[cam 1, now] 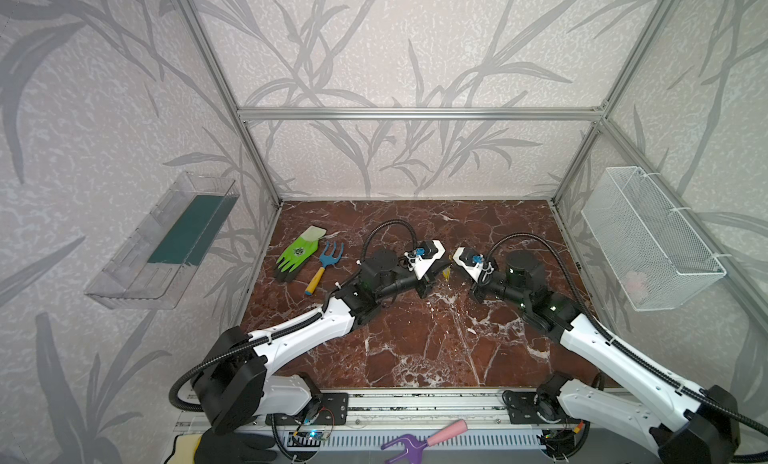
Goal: Put the keys on the keyring
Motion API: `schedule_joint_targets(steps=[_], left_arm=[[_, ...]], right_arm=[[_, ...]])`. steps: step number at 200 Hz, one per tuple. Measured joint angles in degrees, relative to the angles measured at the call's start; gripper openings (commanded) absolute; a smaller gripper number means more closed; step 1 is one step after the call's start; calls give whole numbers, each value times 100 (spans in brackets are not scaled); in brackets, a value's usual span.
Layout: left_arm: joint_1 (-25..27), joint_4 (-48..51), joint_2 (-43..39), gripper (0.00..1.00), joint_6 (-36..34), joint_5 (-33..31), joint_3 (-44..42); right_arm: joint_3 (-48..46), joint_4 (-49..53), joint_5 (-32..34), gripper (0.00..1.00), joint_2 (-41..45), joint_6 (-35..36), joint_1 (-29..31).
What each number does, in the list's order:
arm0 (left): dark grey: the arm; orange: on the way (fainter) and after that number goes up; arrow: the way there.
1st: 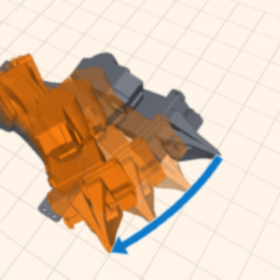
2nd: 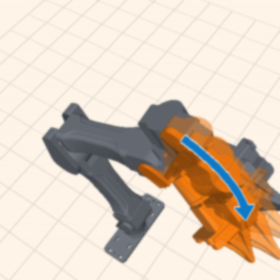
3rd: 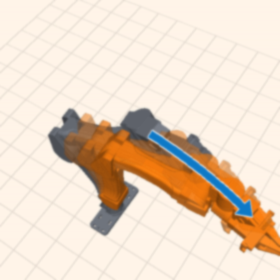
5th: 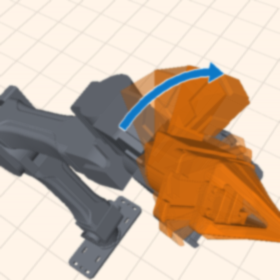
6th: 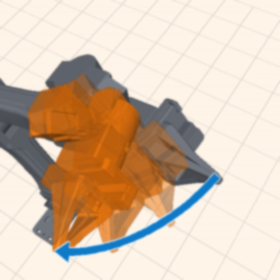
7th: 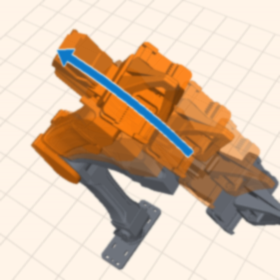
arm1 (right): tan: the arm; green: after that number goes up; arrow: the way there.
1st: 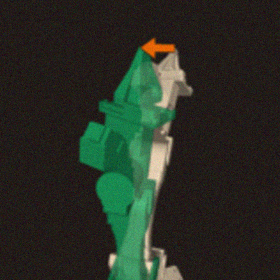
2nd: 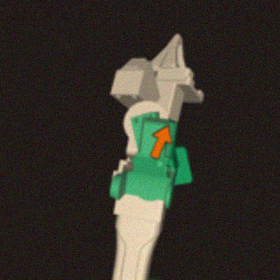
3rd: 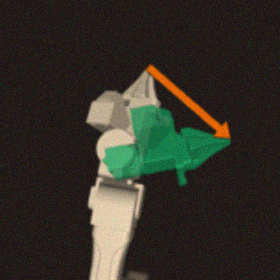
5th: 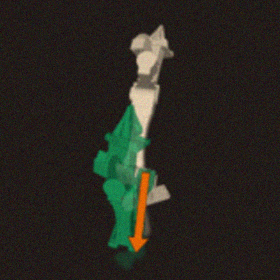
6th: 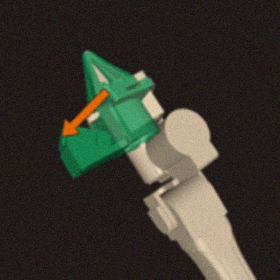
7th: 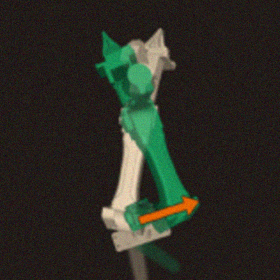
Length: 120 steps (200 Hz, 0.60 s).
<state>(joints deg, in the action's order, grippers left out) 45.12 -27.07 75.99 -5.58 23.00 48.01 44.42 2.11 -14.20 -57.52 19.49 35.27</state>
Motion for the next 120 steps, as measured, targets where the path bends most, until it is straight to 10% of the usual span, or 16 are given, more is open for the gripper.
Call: schedule_joint_targets(steps=[120], left_arm=[[107, 289, 26, 0, -184, -299, 142]], right_arm=[[-2, -7, 42, 0, 76, 2, -4]])
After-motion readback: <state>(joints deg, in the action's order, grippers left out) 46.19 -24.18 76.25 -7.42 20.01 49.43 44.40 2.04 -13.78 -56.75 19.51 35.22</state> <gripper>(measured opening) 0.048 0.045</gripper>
